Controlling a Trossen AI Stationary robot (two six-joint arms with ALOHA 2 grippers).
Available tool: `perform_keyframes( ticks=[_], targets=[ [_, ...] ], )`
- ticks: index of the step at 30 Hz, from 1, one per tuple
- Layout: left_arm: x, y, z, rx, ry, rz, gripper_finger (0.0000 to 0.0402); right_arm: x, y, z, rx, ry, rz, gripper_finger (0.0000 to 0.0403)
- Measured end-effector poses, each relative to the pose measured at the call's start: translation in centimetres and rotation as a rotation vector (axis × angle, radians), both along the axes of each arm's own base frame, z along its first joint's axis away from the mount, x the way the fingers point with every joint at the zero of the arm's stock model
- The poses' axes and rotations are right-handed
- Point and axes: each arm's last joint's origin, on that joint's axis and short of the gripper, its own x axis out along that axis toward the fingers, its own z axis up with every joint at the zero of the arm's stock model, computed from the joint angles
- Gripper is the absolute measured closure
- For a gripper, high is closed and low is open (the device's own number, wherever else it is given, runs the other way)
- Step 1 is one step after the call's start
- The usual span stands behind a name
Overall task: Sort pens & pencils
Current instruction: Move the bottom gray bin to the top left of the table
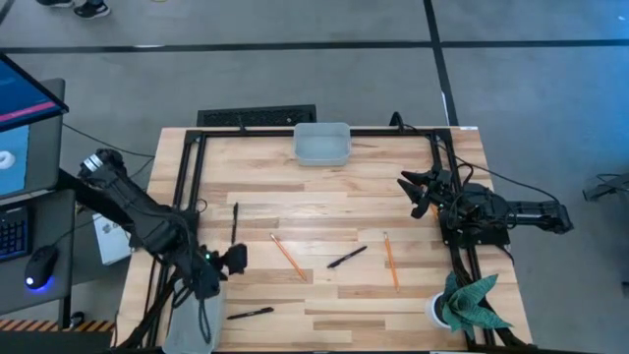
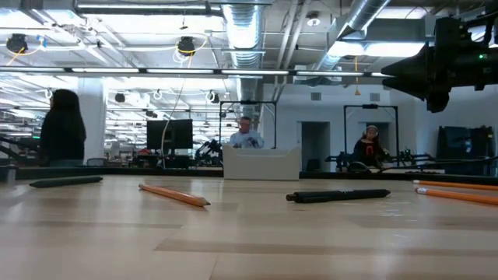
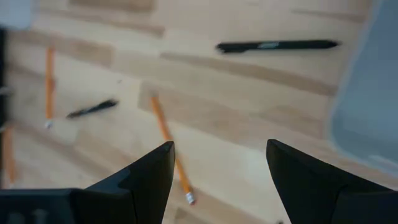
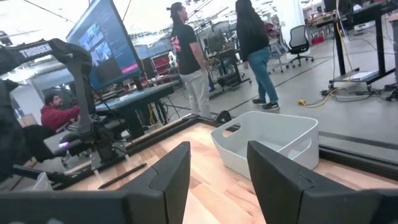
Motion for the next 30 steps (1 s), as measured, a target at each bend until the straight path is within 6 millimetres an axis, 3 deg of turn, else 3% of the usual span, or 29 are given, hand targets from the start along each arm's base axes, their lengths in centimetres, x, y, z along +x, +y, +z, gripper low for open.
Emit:
perform_keyframes(
  ticks=[17,30],
  targets=[
    [-0.1,-4.9,-4.9,-0.008,0.295,-0.043,0.0155,0.0,0.0,0.0,0.054,-0.029,0.004,0.0222],
    [0.4,-5.9,-6.3,0.012,0.307,-0.040,0.0155,0.0,0.0,0.0,0.054,-0.028,0.004,0.0221]
  ],
)
